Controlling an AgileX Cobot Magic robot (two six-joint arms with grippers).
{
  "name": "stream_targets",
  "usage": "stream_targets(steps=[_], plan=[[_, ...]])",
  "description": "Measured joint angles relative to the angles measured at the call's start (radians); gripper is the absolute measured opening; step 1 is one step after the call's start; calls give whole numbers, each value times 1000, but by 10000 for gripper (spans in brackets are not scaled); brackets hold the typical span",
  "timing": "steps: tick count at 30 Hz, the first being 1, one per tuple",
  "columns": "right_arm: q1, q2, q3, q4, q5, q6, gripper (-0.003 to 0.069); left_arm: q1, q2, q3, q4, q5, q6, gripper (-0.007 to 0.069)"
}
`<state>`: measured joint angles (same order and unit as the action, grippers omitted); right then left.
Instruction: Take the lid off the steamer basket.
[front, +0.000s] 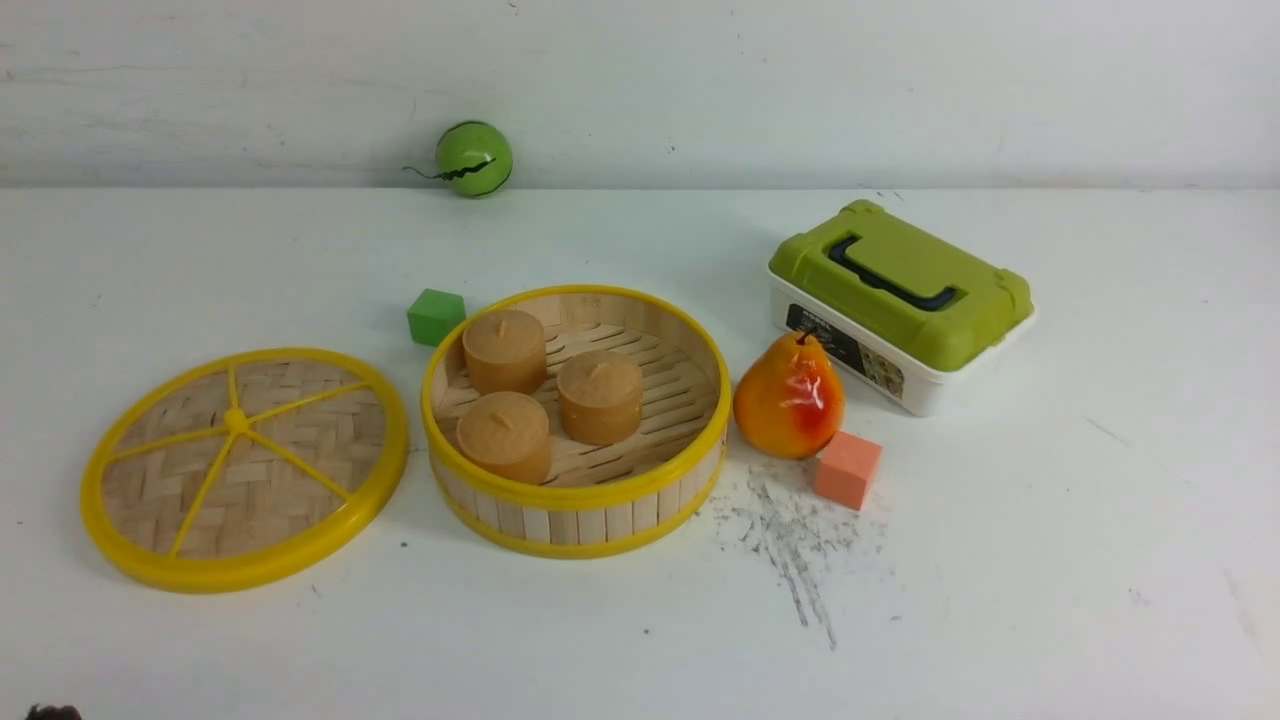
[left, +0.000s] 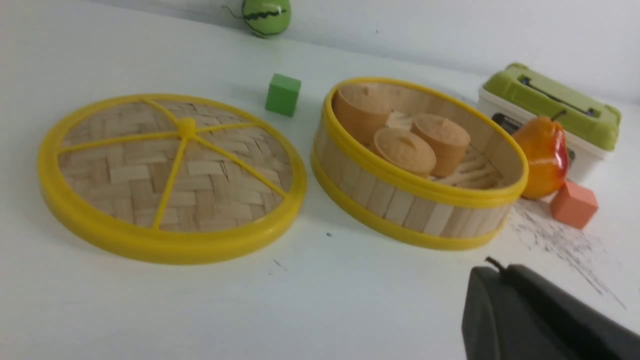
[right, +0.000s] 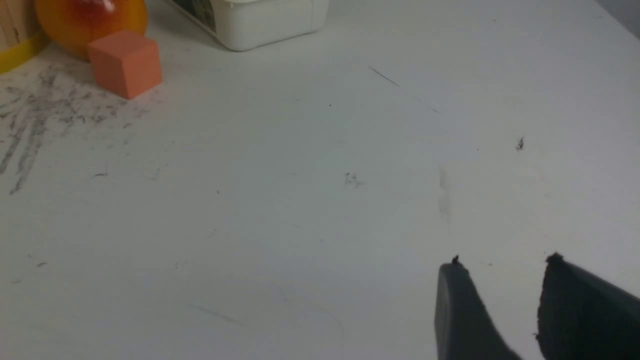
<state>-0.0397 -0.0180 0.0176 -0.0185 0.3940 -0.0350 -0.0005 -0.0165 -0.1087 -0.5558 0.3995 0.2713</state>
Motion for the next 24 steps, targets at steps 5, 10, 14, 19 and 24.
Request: stream_targets(steps=[5,10,14,19,24], plan=[[0,0,0,0,0,0,239,0,0,55,88,-127,-13,-13],[0,0,0,0,0,0,239,0,0,130,363,-178,-227,-13],[0,0,0,0,0,0,239,0,0,136,488,-58,-386,-13],[0,0,0,0,0,0,239,-5,0,138,514,-15,-436,-13],[0,0,0,0,0,0,239,-73,0,138,520,-11,-441,-13]])
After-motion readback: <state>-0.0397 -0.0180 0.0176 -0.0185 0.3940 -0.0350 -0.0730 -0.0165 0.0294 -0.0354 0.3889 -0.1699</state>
